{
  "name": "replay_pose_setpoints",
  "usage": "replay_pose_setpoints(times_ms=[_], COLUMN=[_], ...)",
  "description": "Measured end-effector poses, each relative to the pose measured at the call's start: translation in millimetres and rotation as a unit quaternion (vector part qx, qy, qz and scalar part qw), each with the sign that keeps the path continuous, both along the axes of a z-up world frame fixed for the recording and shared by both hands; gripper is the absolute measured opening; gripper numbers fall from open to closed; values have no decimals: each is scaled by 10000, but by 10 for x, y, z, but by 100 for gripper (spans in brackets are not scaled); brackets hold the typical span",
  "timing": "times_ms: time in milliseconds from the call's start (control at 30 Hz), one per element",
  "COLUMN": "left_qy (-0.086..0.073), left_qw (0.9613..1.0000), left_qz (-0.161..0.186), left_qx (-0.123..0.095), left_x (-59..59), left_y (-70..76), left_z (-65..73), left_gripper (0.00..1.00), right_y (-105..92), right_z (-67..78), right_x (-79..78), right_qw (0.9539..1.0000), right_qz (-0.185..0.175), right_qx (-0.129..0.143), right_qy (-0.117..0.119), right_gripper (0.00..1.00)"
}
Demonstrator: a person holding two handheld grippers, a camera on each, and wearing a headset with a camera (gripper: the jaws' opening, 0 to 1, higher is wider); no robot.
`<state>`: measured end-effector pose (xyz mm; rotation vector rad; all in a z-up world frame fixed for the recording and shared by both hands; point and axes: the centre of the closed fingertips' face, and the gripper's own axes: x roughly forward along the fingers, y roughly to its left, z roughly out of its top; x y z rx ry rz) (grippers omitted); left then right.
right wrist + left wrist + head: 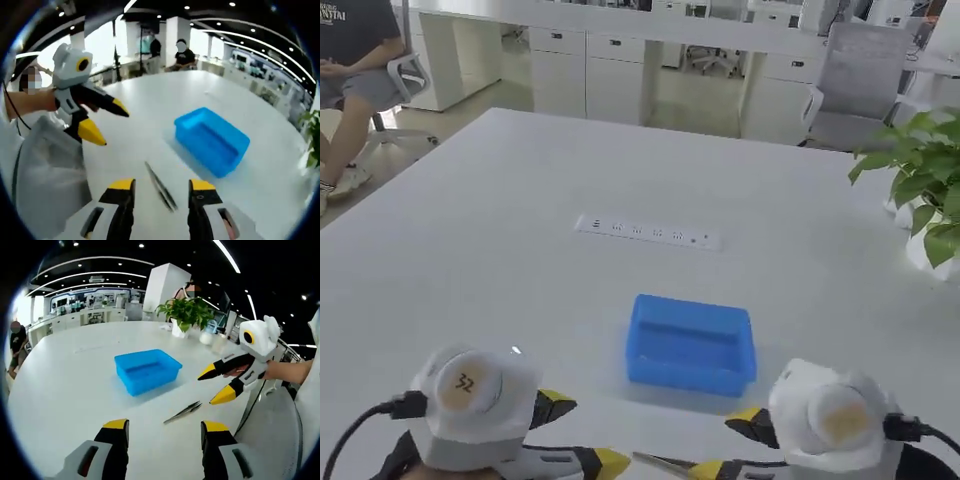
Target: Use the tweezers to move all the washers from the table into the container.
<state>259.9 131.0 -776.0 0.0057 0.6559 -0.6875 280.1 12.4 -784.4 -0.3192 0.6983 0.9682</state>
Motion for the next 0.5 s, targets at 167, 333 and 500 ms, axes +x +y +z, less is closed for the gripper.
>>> replay_pose_setpoints(times_ms=[167,333,500], left_qy=[-2,94,47], left_qw=[9993,9985,9979], left_qz=[367,543,618], left_qx=[-112,-68,196], left_x=[-108,-206,-234], left_y=[61,111,154], left_z=[59,11,58], left_gripper=[70,78,85], right_y=[-200,-326,-458], right_z=[107,121,85], right_x=[-22,-166,-278], right_qw=[9977,9955,9934], right_qz=[-611,-862,-1090], right_qx=[268,384,331], right_qy=[70,121,138], right_gripper=[45,52,60])
